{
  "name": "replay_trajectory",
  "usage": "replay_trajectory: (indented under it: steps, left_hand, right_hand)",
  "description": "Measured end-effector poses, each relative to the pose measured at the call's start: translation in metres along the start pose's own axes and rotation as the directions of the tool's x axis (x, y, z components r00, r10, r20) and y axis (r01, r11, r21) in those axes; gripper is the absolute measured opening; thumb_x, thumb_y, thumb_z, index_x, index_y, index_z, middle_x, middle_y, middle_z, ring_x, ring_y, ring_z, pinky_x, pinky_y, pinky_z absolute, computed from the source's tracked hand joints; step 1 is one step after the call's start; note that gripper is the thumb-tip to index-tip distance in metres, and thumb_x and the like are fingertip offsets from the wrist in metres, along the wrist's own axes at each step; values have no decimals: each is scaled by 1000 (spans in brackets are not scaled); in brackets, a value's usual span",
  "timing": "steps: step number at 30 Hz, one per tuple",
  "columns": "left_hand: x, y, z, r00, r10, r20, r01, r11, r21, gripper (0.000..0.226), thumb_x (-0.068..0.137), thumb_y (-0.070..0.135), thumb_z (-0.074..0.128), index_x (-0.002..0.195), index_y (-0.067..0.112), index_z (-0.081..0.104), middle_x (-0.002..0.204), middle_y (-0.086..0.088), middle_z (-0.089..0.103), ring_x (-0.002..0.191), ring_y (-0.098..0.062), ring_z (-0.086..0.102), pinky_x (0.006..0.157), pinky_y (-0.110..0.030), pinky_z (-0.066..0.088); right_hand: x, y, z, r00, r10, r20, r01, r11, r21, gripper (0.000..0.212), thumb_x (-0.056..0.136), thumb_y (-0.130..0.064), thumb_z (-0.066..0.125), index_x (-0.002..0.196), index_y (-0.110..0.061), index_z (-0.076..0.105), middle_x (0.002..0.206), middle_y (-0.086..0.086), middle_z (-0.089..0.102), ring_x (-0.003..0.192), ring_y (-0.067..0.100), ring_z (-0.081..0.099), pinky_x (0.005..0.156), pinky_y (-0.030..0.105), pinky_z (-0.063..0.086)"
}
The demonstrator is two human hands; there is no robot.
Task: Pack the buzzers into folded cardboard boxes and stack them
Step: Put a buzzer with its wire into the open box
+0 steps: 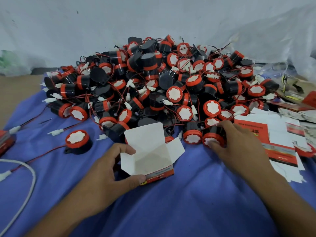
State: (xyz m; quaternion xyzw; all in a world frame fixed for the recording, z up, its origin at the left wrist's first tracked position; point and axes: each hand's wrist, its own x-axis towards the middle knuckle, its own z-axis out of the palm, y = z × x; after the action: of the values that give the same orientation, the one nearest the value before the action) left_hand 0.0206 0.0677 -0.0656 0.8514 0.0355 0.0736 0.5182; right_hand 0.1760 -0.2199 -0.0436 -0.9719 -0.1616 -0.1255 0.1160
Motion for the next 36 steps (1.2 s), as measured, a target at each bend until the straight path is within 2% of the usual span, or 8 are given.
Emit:
replay_trajectory:
  steps: [4,7,12,15,20,24,30,36]
  left_hand:
    - [0,-4,-2,1000,-9,30,8,999,35,60,65,69,75,114,48,48,115,26,61,100,-7,62,69,-31,57]
    - [0,-7,-2,999,-2,45,0,999,52,65,60,75,73,114,49,47,116,24,60,103,-7,61,76,-39,58]
    - [2,-9,0,999,13,47,-17,996,88,68,60,79,70,116,49,46,115,26,59,100,-8,62,73,-39,58]
    - [2,-10,0,999,20,46,-25,994,110,72,59,84,67,117,49,46,116,28,58,100,-9,62,72,-38,59]
    - [2,-11,2,998,42,49,-46,994,98,69,62,81,69,118,46,46,113,26,60,96,-10,64,70,-38,59]
    - [2,-8,3,997,66,34,-69,993,98,62,65,75,71,114,47,47,108,27,63,93,-6,64,68,-26,58]
    - [1,-3,5,994,107,-8,-105,986,128,59,62,69,71,111,44,49,103,19,67,92,-6,66,78,-37,57]
    - [2,-2,6,988,157,0,-155,977,147,53,69,68,76,108,45,50,106,27,64,90,1,64,68,-10,48]
  right_hand:
    - [1,3,-17,994,104,-9,-82,826,558,44,77,-68,65,104,-34,60,97,-13,68,90,10,63,73,26,47]
    - [-1,-8,-32,986,138,92,-119,207,971,35,81,-55,67,112,-37,66,114,-4,72,102,23,71,77,36,56]
    - [0,-20,-56,983,115,143,-76,-450,890,53,95,-40,56,142,-18,50,132,15,63,98,24,72,70,25,60]
    - [-2,-25,-72,983,38,178,-122,-590,798,46,97,-40,55,132,-11,62,134,18,62,109,22,68,77,21,59]
    - [-18,-53,-65,966,-114,231,-256,-324,911,28,94,-38,55,107,-19,69,91,1,71,78,15,66,47,21,51]
    - [-19,-76,-49,941,-127,314,-331,-155,931,26,93,-21,57,114,-33,69,96,14,66,54,14,53,36,23,39]
    - [-31,-90,-33,861,-383,336,-402,-106,910,25,88,-22,70,114,-25,69,110,17,68,87,31,72,69,30,60]
    - [-31,-89,-7,948,-306,85,152,672,724,45,83,-67,60,116,-37,60,109,-18,63,95,4,67,78,20,53]
